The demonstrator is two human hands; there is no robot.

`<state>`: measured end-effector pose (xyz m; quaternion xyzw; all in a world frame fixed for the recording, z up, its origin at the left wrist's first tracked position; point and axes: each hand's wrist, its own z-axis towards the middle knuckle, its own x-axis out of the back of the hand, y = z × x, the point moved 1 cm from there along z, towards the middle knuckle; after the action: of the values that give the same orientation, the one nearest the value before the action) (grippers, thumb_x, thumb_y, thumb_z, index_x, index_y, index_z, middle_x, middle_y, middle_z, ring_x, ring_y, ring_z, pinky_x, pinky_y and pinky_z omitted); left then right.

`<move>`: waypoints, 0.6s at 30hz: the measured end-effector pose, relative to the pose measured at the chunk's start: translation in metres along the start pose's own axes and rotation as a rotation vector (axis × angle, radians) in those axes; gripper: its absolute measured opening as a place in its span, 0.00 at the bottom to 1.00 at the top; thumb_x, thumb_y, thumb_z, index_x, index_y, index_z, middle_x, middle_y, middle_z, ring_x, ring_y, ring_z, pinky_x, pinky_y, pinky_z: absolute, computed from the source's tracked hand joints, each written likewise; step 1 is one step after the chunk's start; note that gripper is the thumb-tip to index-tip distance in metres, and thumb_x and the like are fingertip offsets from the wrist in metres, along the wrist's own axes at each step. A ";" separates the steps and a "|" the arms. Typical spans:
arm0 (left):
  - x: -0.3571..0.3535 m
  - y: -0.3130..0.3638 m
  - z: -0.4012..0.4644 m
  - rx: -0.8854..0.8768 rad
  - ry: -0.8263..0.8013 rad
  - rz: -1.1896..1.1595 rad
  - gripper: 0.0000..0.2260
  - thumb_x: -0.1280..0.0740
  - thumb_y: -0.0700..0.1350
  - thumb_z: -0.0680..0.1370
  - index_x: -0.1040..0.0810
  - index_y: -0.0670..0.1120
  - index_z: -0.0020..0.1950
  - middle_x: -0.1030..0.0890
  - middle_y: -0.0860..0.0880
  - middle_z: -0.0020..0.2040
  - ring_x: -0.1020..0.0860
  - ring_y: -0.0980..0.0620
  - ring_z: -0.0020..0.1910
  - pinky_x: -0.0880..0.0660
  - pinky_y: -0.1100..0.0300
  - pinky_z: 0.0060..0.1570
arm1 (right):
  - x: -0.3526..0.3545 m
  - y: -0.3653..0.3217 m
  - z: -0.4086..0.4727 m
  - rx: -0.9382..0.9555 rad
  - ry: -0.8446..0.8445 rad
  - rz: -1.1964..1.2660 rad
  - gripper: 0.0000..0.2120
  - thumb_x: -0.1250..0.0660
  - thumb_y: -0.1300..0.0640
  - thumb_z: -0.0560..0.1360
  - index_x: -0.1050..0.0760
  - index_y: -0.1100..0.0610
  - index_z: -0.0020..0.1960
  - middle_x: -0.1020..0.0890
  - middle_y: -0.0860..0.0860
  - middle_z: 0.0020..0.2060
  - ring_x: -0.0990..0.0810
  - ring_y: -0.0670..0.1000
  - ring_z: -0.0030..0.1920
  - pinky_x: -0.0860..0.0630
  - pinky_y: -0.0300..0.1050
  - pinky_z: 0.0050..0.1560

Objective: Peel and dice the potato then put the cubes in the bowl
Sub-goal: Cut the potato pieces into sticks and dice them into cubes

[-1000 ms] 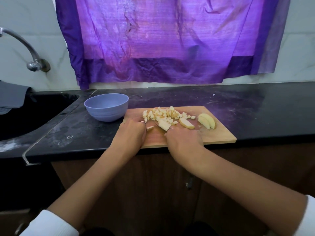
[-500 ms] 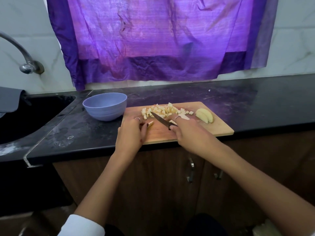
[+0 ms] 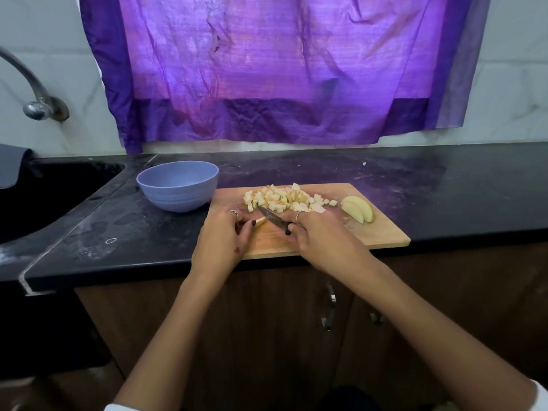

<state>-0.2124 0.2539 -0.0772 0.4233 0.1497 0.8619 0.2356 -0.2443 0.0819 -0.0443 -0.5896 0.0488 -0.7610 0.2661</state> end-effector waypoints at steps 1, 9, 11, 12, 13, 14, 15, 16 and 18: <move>0.000 0.000 0.000 0.001 0.004 0.003 0.09 0.32 0.48 0.78 0.17 0.43 0.49 0.23 0.52 0.38 0.28 0.57 0.35 0.34 0.62 0.39 | 0.001 0.000 0.001 0.001 0.001 -0.003 0.16 0.43 0.55 0.81 0.26 0.51 0.66 0.21 0.52 0.43 0.22 0.50 0.42 0.25 0.45 0.46; -0.001 0.000 0.001 -0.018 -0.007 -0.009 0.09 0.32 0.47 0.78 0.16 0.45 0.53 0.18 0.50 0.46 0.27 0.56 0.39 0.33 0.63 0.41 | 0.002 -0.001 0.013 0.021 -0.073 -0.138 0.14 0.43 0.54 0.81 0.25 0.51 0.63 0.24 0.51 0.41 0.24 0.49 0.38 0.23 0.45 0.42; 0.001 0.003 0.000 -0.029 -0.004 -0.023 0.08 0.32 0.45 0.77 0.16 0.45 0.53 0.17 0.49 0.48 0.27 0.56 0.40 0.32 0.62 0.42 | 0.002 -0.003 0.019 0.030 -0.097 -0.176 0.14 0.43 0.53 0.81 0.25 0.51 0.63 0.24 0.52 0.44 0.24 0.51 0.40 0.25 0.44 0.40; 0.002 0.003 0.000 -0.027 -0.005 -0.027 0.08 0.32 0.45 0.77 0.16 0.45 0.53 0.17 0.49 0.48 0.27 0.56 0.40 0.32 0.62 0.42 | 0.002 -0.004 0.020 0.042 -0.109 -0.198 0.14 0.42 0.53 0.81 0.25 0.51 0.63 0.24 0.52 0.44 0.24 0.51 0.39 0.28 0.42 0.36; 0.002 0.003 -0.001 -0.020 -0.007 -0.023 0.08 0.32 0.45 0.77 0.16 0.45 0.53 0.17 0.49 0.48 0.27 0.56 0.40 0.32 0.62 0.43 | 0.003 -0.005 0.019 0.060 -0.118 -0.222 0.13 0.42 0.54 0.81 0.25 0.51 0.63 0.25 0.51 0.43 0.25 0.50 0.38 0.31 0.41 0.32; 0.002 0.003 -0.001 -0.010 -0.010 -0.019 0.08 0.32 0.45 0.78 0.16 0.45 0.53 0.17 0.49 0.47 0.27 0.56 0.40 0.32 0.62 0.42 | 0.004 -0.004 0.017 0.078 -0.117 -0.251 0.13 0.42 0.55 0.81 0.25 0.50 0.63 0.26 0.51 0.42 0.26 0.49 0.37 0.34 0.40 0.30; 0.002 0.004 -0.001 0.002 -0.019 -0.018 0.08 0.32 0.46 0.78 0.16 0.45 0.53 0.17 0.48 0.46 0.26 0.56 0.40 0.31 0.61 0.42 | 0.005 -0.003 0.013 0.097 -0.092 -0.284 0.13 0.42 0.56 0.81 0.26 0.50 0.63 0.28 0.50 0.40 0.27 0.49 0.35 0.35 0.41 0.30; 0.002 0.004 -0.001 0.011 -0.025 -0.020 0.08 0.32 0.46 0.78 0.16 0.45 0.53 0.17 0.49 0.46 0.26 0.55 0.40 0.31 0.61 0.42 | 0.006 -0.002 0.010 0.110 -0.051 -0.307 0.14 0.42 0.56 0.81 0.26 0.49 0.64 0.29 0.50 0.38 0.27 0.50 0.35 0.35 0.42 0.31; 0.002 0.003 -0.001 0.025 -0.029 -0.022 0.09 0.32 0.47 0.78 0.16 0.45 0.53 0.17 0.50 0.45 0.26 0.55 0.40 0.31 0.60 0.42 | 0.006 0.002 0.005 0.094 0.011 -0.274 0.15 0.42 0.56 0.81 0.28 0.48 0.67 0.25 0.52 0.41 0.23 0.53 0.41 0.28 0.44 0.37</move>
<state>-0.2156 0.2522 -0.0747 0.4370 0.1617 0.8512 0.2416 -0.2404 0.0784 -0.0382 -0.5734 -0.0666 -0.7950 0.1867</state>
